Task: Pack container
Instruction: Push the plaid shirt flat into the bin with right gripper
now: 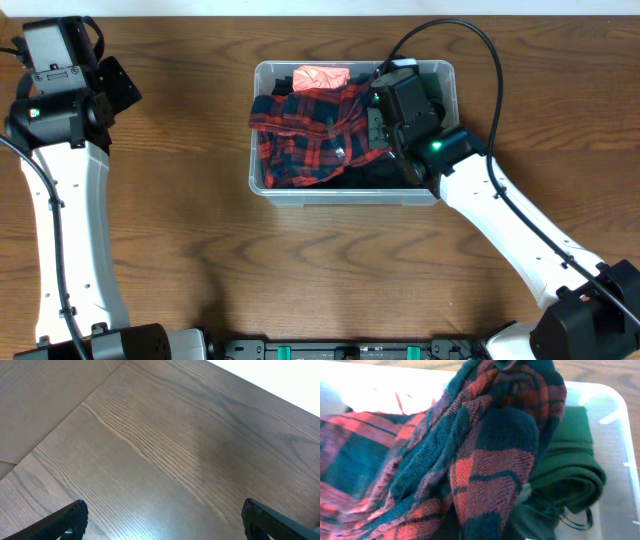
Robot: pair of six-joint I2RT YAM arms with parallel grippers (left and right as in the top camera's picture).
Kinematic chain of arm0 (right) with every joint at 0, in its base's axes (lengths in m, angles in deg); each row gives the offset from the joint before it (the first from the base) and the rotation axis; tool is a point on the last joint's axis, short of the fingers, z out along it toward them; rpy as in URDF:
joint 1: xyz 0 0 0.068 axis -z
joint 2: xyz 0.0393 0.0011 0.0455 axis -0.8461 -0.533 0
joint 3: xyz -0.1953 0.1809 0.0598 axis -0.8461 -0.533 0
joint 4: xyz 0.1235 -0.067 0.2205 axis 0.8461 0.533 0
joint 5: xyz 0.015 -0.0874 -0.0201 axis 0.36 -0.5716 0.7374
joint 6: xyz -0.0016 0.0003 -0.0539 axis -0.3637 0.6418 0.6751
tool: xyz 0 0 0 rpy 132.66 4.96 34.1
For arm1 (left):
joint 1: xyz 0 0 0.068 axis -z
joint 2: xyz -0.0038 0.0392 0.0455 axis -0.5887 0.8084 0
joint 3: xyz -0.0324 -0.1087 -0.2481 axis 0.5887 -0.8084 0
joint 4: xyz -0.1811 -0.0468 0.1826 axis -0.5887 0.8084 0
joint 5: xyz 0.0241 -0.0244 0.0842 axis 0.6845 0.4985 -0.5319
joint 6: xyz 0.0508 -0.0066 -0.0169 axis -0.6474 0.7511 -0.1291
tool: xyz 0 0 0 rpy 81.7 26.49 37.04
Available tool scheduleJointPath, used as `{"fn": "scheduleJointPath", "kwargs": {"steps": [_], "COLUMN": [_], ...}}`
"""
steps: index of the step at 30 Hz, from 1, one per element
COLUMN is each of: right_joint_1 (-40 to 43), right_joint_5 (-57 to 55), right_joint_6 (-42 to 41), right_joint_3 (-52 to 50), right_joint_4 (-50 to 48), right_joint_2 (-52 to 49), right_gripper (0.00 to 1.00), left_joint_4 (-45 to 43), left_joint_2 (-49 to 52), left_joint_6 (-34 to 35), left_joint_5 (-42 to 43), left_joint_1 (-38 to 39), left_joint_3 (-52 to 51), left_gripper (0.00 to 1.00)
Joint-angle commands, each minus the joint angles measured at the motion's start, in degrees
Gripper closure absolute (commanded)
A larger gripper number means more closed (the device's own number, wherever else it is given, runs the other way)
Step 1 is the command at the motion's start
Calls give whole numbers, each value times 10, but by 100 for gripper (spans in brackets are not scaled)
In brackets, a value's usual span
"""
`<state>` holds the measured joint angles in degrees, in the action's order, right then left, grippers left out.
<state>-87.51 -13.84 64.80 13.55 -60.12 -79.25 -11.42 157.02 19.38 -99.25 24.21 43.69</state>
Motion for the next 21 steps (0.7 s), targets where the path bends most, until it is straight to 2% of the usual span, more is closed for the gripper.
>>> {"fn": "scheduleJointPath", "kwargs": {"steps": [1,15,16,17,18,20,21], "right_joint_1": [17,61,66,70,74,79,80], "right_joint_5": [-29,-33,-33,-33,-33,-32,-32], "right_joint_6": [12,11,11,13,19,29,38], "right_joint_3": [-9,-19,-19,-19,-19,-19,-19], "right_joint_4": [8,48,50,52,52,52,51], "right_joint_2": [-3,-3,-3,-3,-3,-3,-3], "right_gripper": [99,99,97,88,65,26,15], "left_joint_4": [0,0,0,0,0,0,0], "left_joint_2": [1,1,1,1,1,1,1], "left_joint_6": [0,0,0,0,0,0,0], "left_joint_5": [-7,-7,-7,-7,-7,-7,-7], "left_joint_1": [-2,-2,-2,-2,-2,-2,-2], "left_joint_3": [-1,-1,-1,-1,-1,-1,-1], "left_gripper": [2,2,2,2,2,2,2]}}
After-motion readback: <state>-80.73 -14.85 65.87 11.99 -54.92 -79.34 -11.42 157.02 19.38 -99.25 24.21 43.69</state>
